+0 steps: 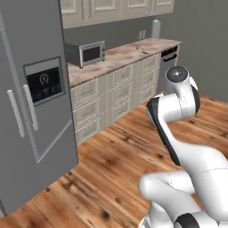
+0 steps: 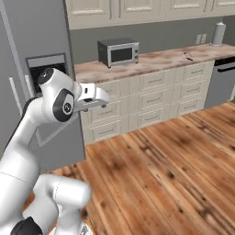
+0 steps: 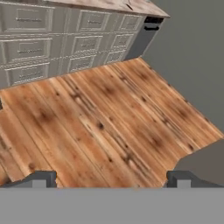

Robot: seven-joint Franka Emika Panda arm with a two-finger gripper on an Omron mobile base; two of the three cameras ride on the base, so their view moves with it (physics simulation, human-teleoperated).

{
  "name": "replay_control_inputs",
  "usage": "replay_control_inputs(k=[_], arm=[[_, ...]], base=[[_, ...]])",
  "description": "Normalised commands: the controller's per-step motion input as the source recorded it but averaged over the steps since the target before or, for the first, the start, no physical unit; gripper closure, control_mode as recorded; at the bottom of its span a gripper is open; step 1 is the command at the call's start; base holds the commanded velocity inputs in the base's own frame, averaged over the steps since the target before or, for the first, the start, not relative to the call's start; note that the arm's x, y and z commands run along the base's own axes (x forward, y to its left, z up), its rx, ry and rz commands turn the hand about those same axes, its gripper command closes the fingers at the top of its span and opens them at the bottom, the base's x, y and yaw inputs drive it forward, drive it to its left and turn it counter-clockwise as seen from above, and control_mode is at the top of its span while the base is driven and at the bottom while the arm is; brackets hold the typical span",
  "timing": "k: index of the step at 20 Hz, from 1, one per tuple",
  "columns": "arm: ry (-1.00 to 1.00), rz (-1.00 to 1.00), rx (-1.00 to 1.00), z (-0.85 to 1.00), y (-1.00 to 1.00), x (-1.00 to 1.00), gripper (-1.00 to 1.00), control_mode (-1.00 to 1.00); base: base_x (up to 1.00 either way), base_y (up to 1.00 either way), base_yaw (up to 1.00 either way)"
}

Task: Organize the utensils by type. Pick up the wooden spoons from the counter and place them in the open cabinet. Then pick up the metallic utensils from the counter and place them in the open drawer.

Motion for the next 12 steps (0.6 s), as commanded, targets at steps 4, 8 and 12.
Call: replay_control_inputs(k=[4, 8, 12], arm=[[0.0, 0.0, 0.0, 0.0, 0.0, 0.0, -1.0, 1.0], [0.0, 0.0, 0.0, 0.0, 0.0, 0.0, -1.0, 1.0], [0.0, 0.0, 0.0, 0.0, 0.0, 0.0, -1.0, 1.0]], base=[[0.81, -0.4, -0.06], [0.73, -0.49, 0.0], [0.75, -0.49, 0.0]])
